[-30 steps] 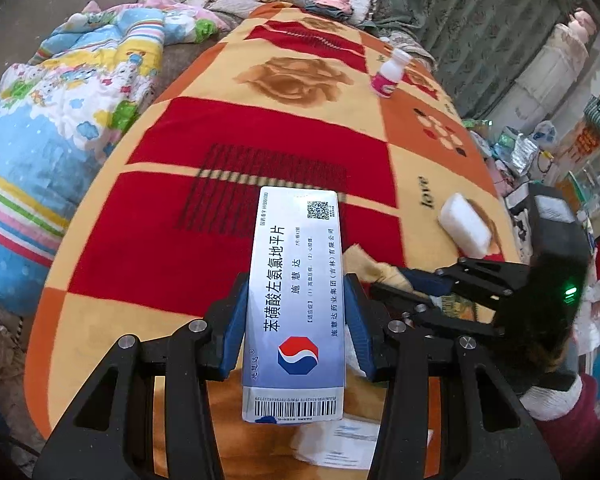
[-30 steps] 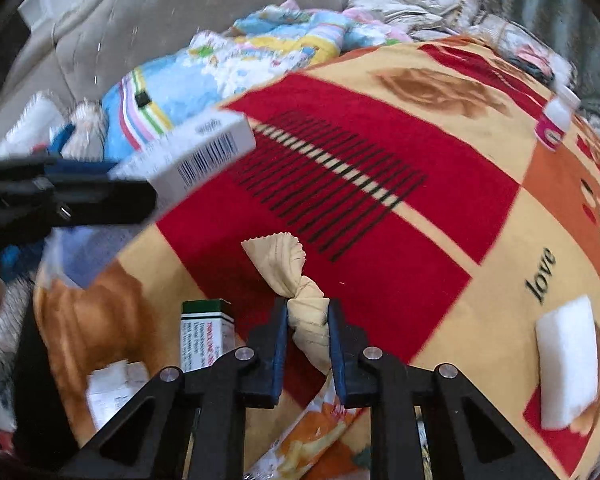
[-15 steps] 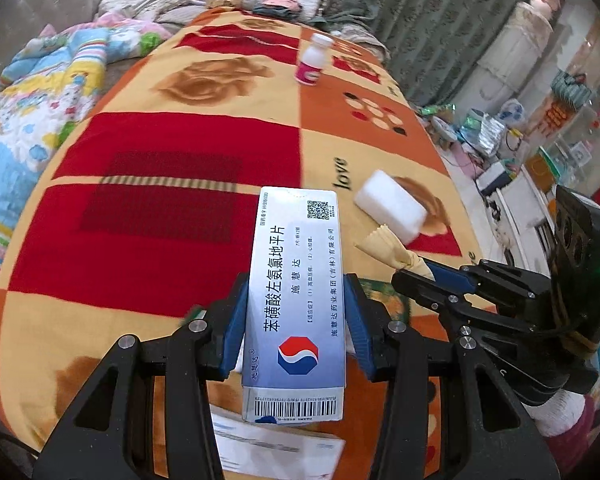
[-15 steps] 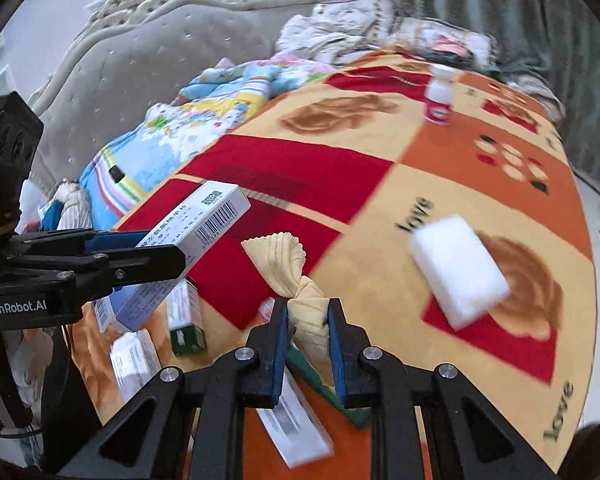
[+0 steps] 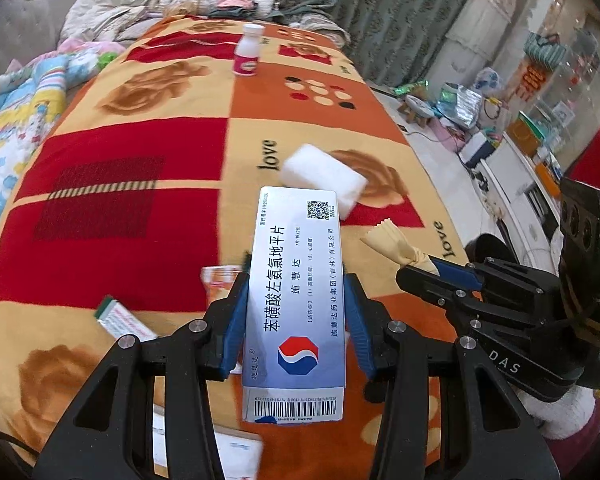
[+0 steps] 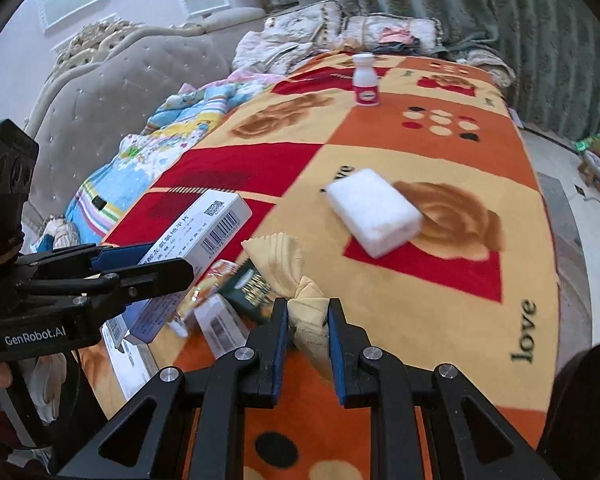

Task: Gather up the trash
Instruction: 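Carry the medicine box and beige tissue over the black bin and open both tools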

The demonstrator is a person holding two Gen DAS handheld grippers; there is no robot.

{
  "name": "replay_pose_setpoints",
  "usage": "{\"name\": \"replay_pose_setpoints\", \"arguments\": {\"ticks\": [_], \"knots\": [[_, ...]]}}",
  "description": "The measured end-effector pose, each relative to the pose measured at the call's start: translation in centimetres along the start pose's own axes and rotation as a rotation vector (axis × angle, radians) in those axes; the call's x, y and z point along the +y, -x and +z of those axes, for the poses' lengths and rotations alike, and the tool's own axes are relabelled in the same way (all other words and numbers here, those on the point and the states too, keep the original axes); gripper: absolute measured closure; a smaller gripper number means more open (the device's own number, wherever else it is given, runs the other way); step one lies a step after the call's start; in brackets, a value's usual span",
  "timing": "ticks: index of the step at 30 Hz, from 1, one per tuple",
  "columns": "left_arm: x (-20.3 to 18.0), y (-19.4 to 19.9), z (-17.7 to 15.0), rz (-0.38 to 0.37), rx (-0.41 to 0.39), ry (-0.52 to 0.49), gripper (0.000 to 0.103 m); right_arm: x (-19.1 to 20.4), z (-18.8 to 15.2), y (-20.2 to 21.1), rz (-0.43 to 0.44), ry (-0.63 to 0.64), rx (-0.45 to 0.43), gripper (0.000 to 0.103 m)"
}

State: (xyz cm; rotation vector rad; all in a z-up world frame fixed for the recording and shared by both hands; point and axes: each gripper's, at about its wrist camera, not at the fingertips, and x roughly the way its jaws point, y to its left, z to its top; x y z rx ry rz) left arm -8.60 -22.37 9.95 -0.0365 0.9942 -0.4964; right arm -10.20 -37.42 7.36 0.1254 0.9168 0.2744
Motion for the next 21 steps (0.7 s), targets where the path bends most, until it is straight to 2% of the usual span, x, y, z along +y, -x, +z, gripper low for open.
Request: {"name": "replay_pose_setpoints", "arguments": {"ticks": [21], "knots": [[-10.7,-2.8,-0.1,-0.101,0.046,-0.157,0.059,-7.9,-4.7,6.0,-0.097,-0.155,-0.040,0.085]]}}
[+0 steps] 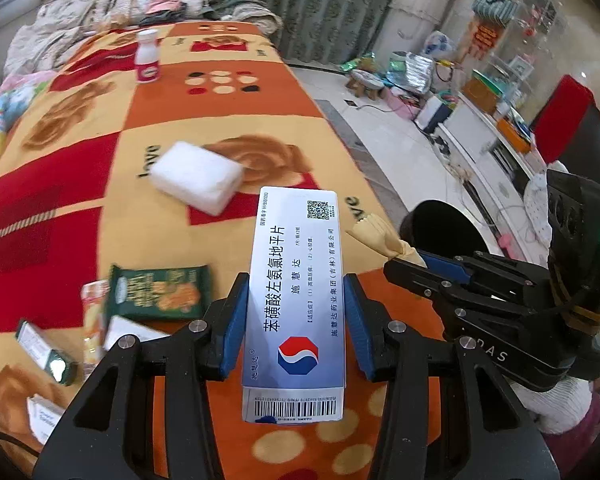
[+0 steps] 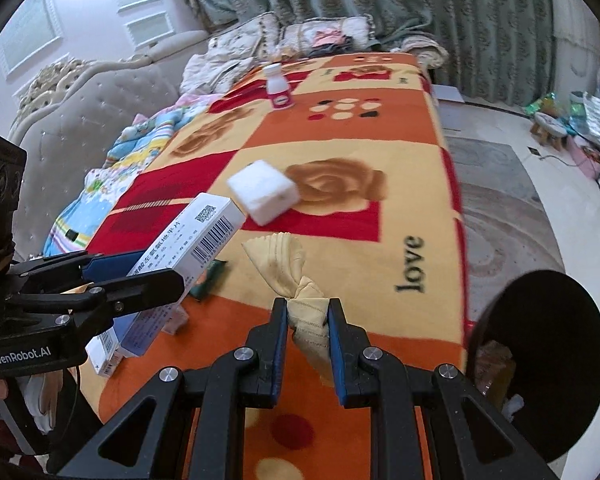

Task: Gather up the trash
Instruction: 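Carry the medicine box and beige tissue over the black bin and open both tools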

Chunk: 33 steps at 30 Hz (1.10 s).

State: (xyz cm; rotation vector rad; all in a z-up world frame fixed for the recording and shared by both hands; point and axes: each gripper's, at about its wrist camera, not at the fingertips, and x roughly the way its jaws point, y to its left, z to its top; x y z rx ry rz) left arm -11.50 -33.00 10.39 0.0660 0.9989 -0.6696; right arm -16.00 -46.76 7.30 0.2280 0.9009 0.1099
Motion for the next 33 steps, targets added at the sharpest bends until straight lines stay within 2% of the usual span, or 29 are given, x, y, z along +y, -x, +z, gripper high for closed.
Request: {"name": "replay_pose_setpoints", "arguments": {"ticks": [11,26,33], "knots": [[-5.1,-3.3,1.2,-0.078,0.041,-0.056,0.059,-6.3,-1.8,2.8,-0.076,-0.102,-0.019,0.085],[-12.4,-9.2,3.1,-0.227,0.130,-0.078,0.059,-15.7,-4.9,4.9,-0.181,-0.285,-0.012,0.085],[-14.3,-10.6,3.8,-0.343,0.133,-0.059,0.058,-18.4,-5.7,5.3,-0.229,-0.350,-0.009,0.085]]}}
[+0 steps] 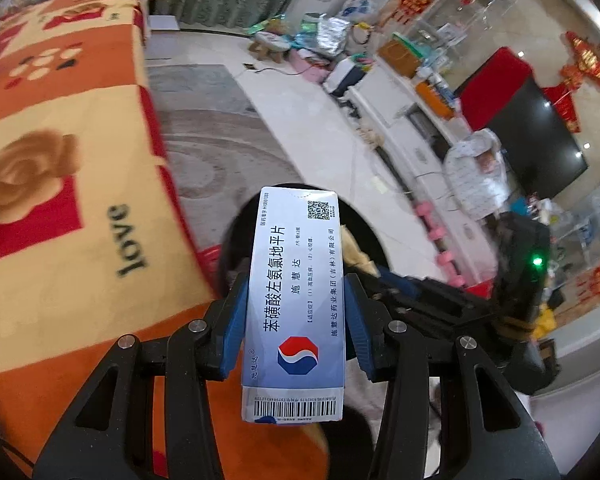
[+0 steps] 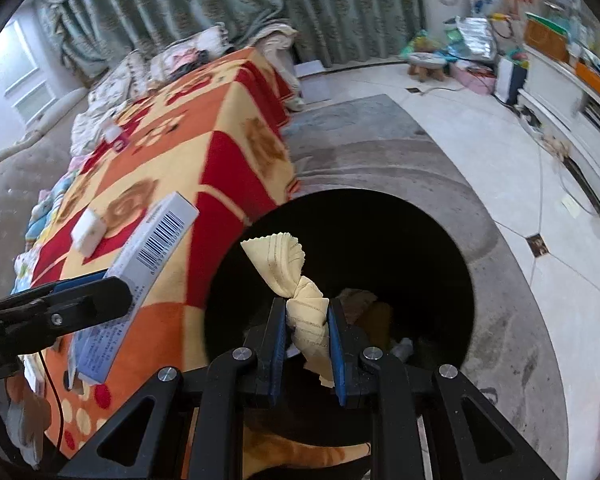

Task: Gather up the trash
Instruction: 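Carry the medicine box and beige tissue over the black bin and open both tools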

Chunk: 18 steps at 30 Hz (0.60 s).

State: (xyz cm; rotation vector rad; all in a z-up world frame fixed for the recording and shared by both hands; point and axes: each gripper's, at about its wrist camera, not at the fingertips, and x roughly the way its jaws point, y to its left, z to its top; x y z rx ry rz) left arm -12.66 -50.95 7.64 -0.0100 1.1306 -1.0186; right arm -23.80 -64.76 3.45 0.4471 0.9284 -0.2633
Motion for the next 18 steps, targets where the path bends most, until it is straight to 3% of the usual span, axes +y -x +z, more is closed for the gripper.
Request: {"name": "replay_pose_setpoints", "arguments": {"ticks": [2,4,5,14,18], "knots": [[-0.2,-0.3,0.1,-0.009,-0.005,0.003,0.055,-0.7,0.1,0.1,-0.011,-0.022,-0.002,0.083],[-0.1,-0.3,0.1,-0.028,-0.010,0.013,0.048,-1.2,0.2,0.2,-0.036,-0.041,-0.005,0.061],[-0.2,-0.3,0.2,-0.033,-0.011,0.018,0.047,-1.5,0.2,0.3,-0.045,-0.052,-0.009,0.059],[1.6,1.4,-0.5,0.034,-0.017,0.026,0.046,-0.6,0.2,0.3,-0.025,-0.038,-0.002,0.058],[2.4,2.6,-1.2,0.106,-0.035,0.008,0.046,1.0,-0.1,-0.1,-0.013,-0.009,0.008,0.058]]}}
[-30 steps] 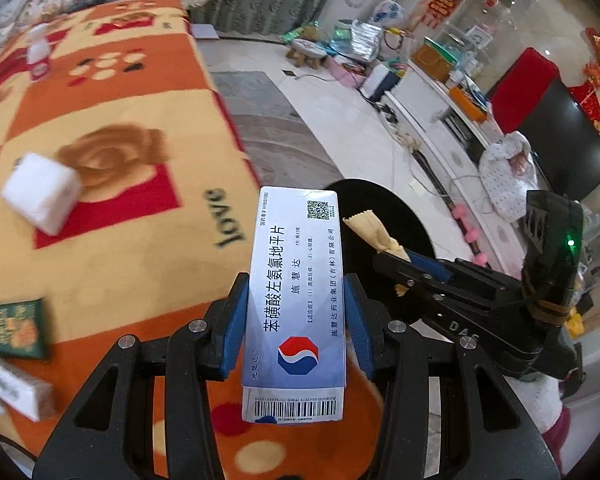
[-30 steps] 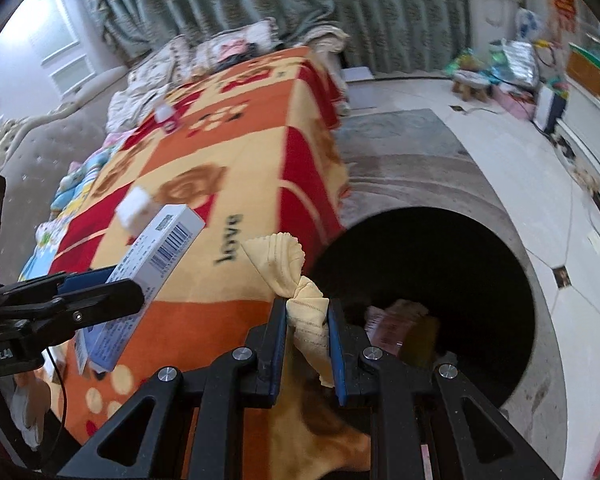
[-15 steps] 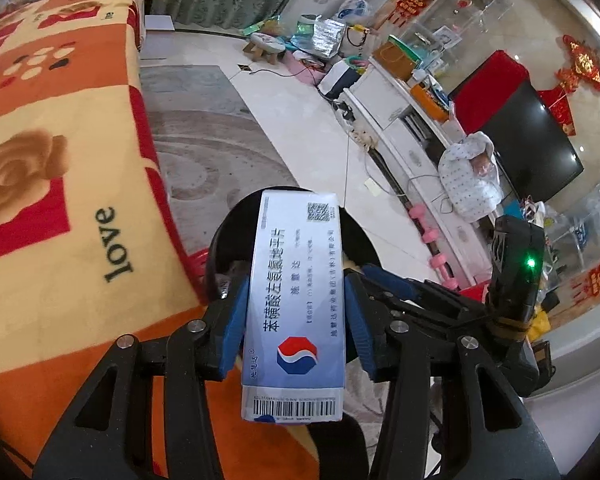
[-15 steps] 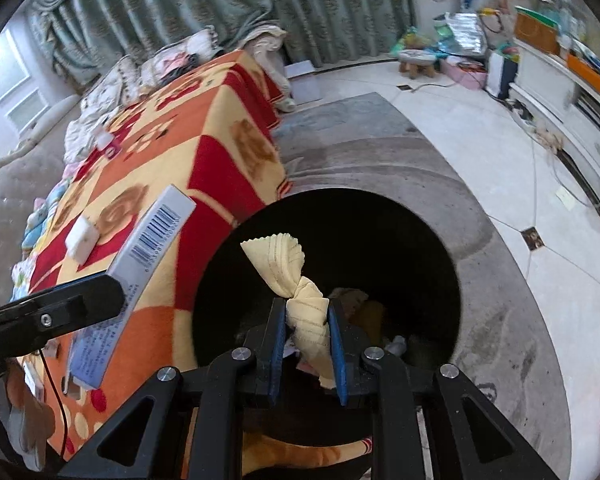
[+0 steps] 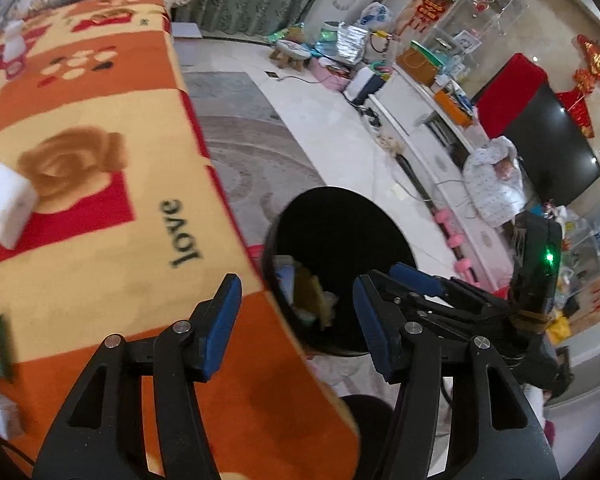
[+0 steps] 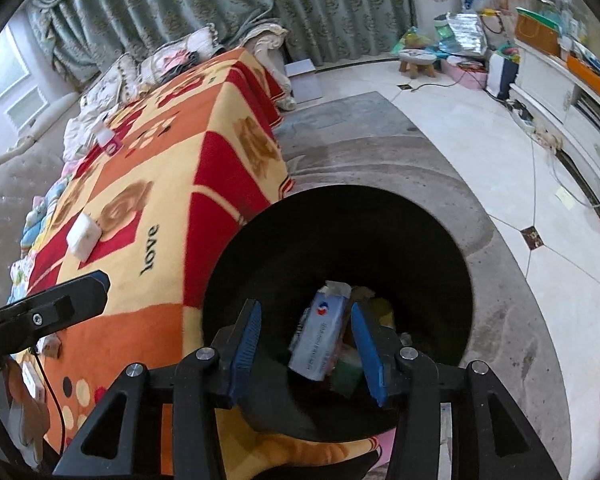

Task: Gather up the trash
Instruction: 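Carry the medicine box and beige tissue over the black bin and open both tools, then move both open tools back over the blanket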

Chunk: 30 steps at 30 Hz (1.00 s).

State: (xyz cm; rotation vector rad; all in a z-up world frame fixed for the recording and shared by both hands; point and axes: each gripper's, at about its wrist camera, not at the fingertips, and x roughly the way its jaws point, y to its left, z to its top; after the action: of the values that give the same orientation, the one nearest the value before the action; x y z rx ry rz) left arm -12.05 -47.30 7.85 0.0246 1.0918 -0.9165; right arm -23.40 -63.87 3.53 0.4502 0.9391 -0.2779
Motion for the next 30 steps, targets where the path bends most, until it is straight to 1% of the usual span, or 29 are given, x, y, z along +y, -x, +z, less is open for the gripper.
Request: {"name": "replay_pose_setpoints", "arguments": {"ticks": [7,11,15,22,25,30], "knots": [[1.8,1.5,-1.0,0.099,-0.015,0.000,0.046,3.0,-0.2,-0.1,0.015,0.049,0.004,0.055],[3.2,2.6,-1.6,0.139,-0.029,0.014,0.046,4.5,-0.5,-0.1,0.027,0.069,0.003,0.054],[4.1,3.7,-2.2,0.175,-0.038,0.024,0.046,6.1,-0.8,-0.2,0.042,0.087,0.005,0.053],[5.9,6.1,-3.5,0.231,-0.060,0.044,0.046,10.0,-1.3,-0.4,0.080,0.171,-0.003,0.053],[7.1,7.4,-4.3,0.245,-0.063,0.057,0.046,11.6,-1.6,-0.8,0.105,0.187,0.008,0.053],[9.8,9.9,-5.9,0.281,-0.073,0.090,0.046,14.6,-2.2,-2.0,0.145,0.233,0.051,0.053]]}}
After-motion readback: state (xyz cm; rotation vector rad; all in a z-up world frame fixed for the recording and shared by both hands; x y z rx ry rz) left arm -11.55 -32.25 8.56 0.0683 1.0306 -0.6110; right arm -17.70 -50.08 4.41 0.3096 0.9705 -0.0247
